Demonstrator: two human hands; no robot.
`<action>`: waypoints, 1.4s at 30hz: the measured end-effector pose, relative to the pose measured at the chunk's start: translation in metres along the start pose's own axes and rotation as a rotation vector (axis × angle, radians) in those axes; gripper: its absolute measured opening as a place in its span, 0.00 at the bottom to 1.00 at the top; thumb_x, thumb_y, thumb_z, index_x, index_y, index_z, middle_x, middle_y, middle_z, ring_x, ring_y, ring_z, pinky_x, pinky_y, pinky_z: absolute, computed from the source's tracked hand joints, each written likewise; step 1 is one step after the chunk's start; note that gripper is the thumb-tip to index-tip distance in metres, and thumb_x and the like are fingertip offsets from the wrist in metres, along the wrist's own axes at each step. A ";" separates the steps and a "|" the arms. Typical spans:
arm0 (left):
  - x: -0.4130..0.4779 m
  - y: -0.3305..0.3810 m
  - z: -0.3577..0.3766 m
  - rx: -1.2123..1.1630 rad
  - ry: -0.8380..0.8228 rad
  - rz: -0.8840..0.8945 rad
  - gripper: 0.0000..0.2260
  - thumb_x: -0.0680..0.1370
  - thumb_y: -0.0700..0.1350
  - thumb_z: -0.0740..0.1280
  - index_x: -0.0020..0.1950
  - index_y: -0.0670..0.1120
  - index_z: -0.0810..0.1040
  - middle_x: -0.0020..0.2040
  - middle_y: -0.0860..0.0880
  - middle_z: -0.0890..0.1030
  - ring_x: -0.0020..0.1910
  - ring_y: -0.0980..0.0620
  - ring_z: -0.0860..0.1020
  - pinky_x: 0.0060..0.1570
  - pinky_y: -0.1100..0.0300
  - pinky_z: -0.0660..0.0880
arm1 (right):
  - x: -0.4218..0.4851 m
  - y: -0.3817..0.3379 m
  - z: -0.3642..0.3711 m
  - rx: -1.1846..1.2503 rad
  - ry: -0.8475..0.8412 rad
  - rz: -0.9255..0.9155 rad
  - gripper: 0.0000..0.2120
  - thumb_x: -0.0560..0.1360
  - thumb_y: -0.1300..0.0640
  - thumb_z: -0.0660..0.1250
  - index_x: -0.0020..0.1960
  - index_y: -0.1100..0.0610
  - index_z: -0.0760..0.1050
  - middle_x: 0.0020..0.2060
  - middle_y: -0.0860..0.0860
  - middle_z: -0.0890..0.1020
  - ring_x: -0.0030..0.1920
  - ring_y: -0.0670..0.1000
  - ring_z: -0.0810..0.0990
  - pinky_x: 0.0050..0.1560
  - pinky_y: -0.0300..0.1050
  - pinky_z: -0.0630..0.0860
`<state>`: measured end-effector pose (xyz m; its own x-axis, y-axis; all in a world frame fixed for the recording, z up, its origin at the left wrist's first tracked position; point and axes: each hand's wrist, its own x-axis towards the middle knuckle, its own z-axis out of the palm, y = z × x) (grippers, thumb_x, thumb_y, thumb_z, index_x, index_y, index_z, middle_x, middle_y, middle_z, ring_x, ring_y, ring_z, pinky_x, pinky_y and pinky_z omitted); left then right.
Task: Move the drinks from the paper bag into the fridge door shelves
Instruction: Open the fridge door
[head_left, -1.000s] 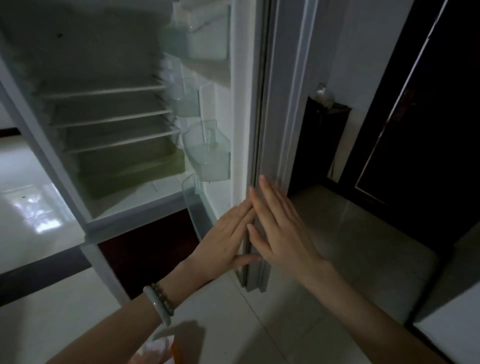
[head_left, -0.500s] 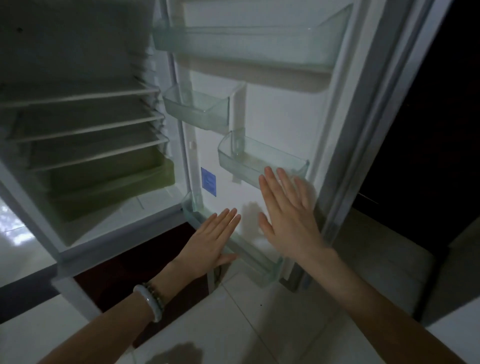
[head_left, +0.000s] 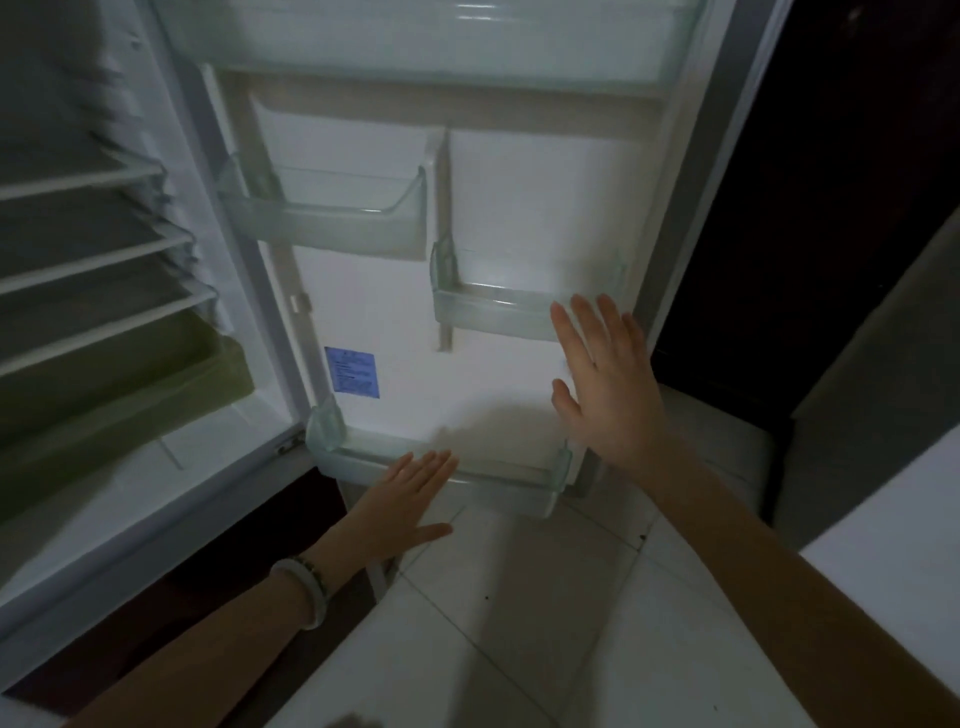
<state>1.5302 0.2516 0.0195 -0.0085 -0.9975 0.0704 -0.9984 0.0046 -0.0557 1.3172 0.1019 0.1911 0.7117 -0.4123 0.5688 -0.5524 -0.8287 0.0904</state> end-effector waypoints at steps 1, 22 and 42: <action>0.006 -0.002 0.003 -0.004 0.005 -0.007 0.36 0.77 0.66 0.44 0.73 0.40 0.61 0.70 0.43 0.70 0.67 0.45 0.70 0.66 0.51 0.56 | 0.006 0.006 0.002 0.026 -0.019 0.013 0.33 0.69 0.55 0.62 0.72 0.60 0.58 0.70 0.62 0.66 0.71 0.66 0.60 0.69 0.65 0.56; 0.083 -0.021 0.037 0.022 -0.137 -0.235 0.34 0.69 0.63 0.53 0.65 0.40 0.73 0.62 0.43 0.78 0.59 0.46 0.78 0.52 0.45 0.76 | 0.091 0.105 0.060 0.161 -0.164 -0.097 0.42 0.67 0.61 0.68 0.75 0.60 0.50 0.75 0.60 0.54 0.75 0.61 0.48 0.73 0.60 0.47; 0.081 0.012 0.033 0.073 -0.033 -0.417 0.42 0.59 0.60 0.76 0.68 0.42 0.71 0.66 0.41 0.74 0.63 0.43 0.75 0.56 0.45 0.74 | 0.049 0.067 0.107 0.405 -0.143 -0.311 0.37 0.68 0.50 0.59 0.74 0.57 0.50 0.75 0.58 0.53 0.75 0.56 0.46 0.73 0.52 0.47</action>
<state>1.5189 0.1685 -0.0088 0.3983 -0.9146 0.0701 -0.9094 -0.4037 -0.0999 1.3614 -0.0142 0.1379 0.8830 -0.1475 0.4456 -0.1135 -0.9883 -0.1022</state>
